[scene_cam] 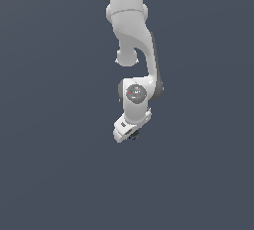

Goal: Pick up the object and move it to a goal position.

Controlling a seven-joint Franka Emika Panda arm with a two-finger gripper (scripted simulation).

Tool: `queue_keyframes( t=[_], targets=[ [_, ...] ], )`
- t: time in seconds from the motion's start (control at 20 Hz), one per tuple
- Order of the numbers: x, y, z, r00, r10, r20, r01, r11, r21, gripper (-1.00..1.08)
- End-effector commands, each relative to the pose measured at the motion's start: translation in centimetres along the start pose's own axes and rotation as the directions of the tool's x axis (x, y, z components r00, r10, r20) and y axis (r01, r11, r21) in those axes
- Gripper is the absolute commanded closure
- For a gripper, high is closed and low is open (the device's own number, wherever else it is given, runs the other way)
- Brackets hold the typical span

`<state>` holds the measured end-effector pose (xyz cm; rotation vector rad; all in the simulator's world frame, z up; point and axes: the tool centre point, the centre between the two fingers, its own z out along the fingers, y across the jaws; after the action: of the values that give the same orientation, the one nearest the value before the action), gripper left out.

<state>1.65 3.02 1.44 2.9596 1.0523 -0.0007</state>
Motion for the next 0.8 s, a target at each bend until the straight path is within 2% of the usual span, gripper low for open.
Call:
queue_keyframes(
  t=[0.0,0.4,0.75],
  targets=[
    [0.0,-0.1,-0.2,1.0,0.0,0.0,0.0,1.0,0.0,1.08],
    [-0.1,-2.0,-2.4,1.0,0.0,0.0,0.0,1.0,0.0,1.08],
    [-0.2,-5.6,-6.5,1.0,0.0,0.001,0.0,1.0,-0.001,1.08]
  ],
)
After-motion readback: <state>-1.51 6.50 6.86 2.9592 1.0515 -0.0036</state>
